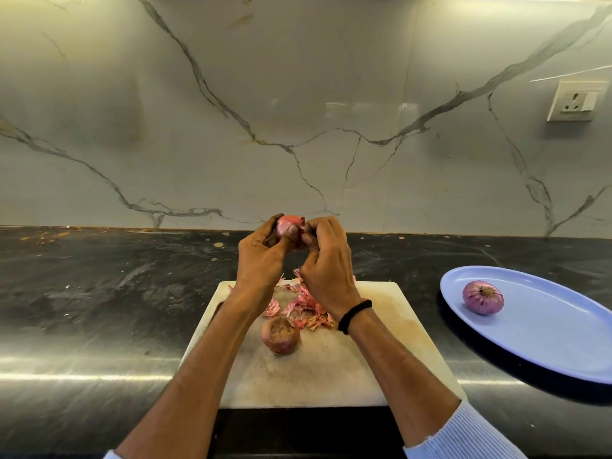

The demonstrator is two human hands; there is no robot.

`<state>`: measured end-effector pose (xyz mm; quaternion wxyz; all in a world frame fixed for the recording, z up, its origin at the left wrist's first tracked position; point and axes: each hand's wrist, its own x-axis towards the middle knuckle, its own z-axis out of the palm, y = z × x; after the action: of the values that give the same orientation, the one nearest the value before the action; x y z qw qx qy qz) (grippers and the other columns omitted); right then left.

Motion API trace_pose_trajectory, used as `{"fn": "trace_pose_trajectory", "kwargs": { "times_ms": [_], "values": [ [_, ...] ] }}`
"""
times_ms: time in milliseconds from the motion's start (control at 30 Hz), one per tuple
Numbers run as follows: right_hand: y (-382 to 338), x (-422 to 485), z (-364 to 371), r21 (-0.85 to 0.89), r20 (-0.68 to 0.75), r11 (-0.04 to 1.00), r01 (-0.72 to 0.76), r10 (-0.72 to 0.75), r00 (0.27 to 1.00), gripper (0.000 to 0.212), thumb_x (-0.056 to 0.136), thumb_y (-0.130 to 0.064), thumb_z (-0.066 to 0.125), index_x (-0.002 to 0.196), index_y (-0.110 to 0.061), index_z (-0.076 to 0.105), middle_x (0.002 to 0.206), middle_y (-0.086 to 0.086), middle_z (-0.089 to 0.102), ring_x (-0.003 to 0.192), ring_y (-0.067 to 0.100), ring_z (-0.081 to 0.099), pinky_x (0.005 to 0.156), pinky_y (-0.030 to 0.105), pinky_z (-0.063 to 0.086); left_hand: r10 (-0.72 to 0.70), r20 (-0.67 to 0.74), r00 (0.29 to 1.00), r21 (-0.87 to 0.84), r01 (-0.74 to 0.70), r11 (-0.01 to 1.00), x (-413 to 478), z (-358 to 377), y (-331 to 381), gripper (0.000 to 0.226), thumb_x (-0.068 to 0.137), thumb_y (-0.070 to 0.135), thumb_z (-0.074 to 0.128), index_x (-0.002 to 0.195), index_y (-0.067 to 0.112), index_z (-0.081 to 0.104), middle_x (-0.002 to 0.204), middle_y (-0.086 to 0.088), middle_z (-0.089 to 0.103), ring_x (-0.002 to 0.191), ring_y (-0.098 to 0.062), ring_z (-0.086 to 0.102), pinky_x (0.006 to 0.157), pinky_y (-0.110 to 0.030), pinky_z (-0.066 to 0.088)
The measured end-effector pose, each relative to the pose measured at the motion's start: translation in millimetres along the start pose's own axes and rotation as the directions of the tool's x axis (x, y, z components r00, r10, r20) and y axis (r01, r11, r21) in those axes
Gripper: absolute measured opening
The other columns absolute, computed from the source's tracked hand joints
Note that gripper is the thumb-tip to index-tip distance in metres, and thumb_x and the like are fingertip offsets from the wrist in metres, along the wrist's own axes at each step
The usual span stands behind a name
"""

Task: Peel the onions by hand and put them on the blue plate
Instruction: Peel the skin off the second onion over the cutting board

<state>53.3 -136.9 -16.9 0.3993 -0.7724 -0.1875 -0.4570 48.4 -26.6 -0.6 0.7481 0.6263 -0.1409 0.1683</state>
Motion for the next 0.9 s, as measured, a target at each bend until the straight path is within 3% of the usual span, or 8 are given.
{"fn": "trace_pose_trajectory", "kwargs": {
  "times_ms": [133,233,300,400,567,700,767,900],
  "values": [
    [-3,4,-2,0.021,-0.074,1.000,-0.015,0.017,0.997,0.024,0.087,-0.008,0.033,0.094,-0.003,0.055,0.090,0.008,0.050,0.082,0.017,0.046,0.074,0.010,0.038,-0.072,-0.092,0.993,-0.155,0.057,0.986,2,-3,3,0.014,0.090,0.023,0.065,0.102,0.023,0.072,0.094,0.006,0.077,0.097,-0.014,0.073,0.090,-0.028,0.058],
    [5,8,-9,0.050,-0.140,0.997,-0.055,0.061,0.988,0.010,0.095,-0.002,0.044,0.098,-0.006,0.053,0.091,0.007,0.055,0.085,0.022,0.059,0.071,0.026,0.051,-0.164,-0.127,0.978,-0.277,0.124,0.953,7,-6,6,0.023,0.092,0.022,0.063,0.113,0.013,0.070,0.108,-0.002,0.074,0.106,-0.019,0.069,0.097,-0.035,0.055],
    [8,9,-13,0.058,-0.145,0.994,-0.093,0.101,0.984,0.012,0.095,0.001,0.055,0.103,-0.008,0.053,0.095,0.007,0.060,0.090,0.021,0.062,0.075,0.034,0.056,-0.195,-0.121,0.973,-0.299,0.152,0.942,7,-5,7,0.028,0.093,0.019,0.062,0.119,0.008,0.067,0.114,-0.006,0.071,0.108,-0.020,0.068,0.095,-0.033,0.056],
    [8,10,-14,0.035,-0.103,0.993,-0.109,0.112,0.988,0.034,0.087,0.005,0.066,0.117,-0.007,0.056,0.108,0.008,0.061,0.098,0.017,0.060,0.084,0.026,0.054,-0.196,-0.082,0.977,-0.289,0.165,0.943,5,-2,7,0.028,0.095,0.019,0.061,0.119,0.007,0.067,0.113,-0.009,0.072,0.105,-0.021,0.069,0.091,-0.030,0.058],
    [6,9,-10,0.051,-0.034,0.998,0.026,-0.024,0.999,0.036,0.089,-0.012,0.072,0.123,-0.011,0.059,0.114,0.007,0.055,0.100,0.011,0.053,0.083,0.007,0.044,-0.195,-0.024,0.981,-0.315,0.178,0.932,3,-3,7,0.027,0.095,0.019,0.060,0.116,0.005,0.069,0.107,-0.010,0.074,0.099,-0.020,0.071,0.092,-0.034,0.058],
    [8,6,-8,-0.003,0.079,0.992,0.125,-0.125,0.989,0.041,0.085,-0.009,0.074,0.123,-0.013,0.061,0.116,0.007,0.049,0.103,0.015,0.050,0.089,0.019,0.048,-0.184,0.013,0.983,-0.336,0.177,0.925,1,-3,9,0.023,0.097,0.017,0.057,0.112,0.005,0.070,0.095,-0.008,0.076,0.088,-0.017,0.072,0.079,-0.027,0.060],
    [12,5,-8,-0.032,0.125,0.987,0.155,-0.150,0.981,0.043,0.083,-0.007,0.074,0.123,-0.016,0.060,0.117,0.007,0.047,0.106,0.015,0.047,0.091,0.018,0.043,-0.186,0.002,0.982,-0.327,0.177,0.928,0,-4,11,0.022,0.097,0.019,0.057,0.109,0.006,0.071,0.094,-0.007,0.076,0.087,-0.018,0.073,0.073,-0.024,0.059],
    [16,5,-8,-0.083,0.160,0.975,0.206,-0.191,0.968,0.046,0.084,-0.007,0.074,0.124,-0.019,0.055,0.119,0.010,0.049,0.105,0.021,0.051,0.089,0.022,0.044,-0.177,0.004,0.984,-0.289,0.170,0.942,-1,-4,13,0.021,0.096,0.022,0.058,0.107,0.010,0.072,0.093,-0.005,0.077,0.090,-0.018,0.075,0.073,-0.024,0.060]
  ]
}}
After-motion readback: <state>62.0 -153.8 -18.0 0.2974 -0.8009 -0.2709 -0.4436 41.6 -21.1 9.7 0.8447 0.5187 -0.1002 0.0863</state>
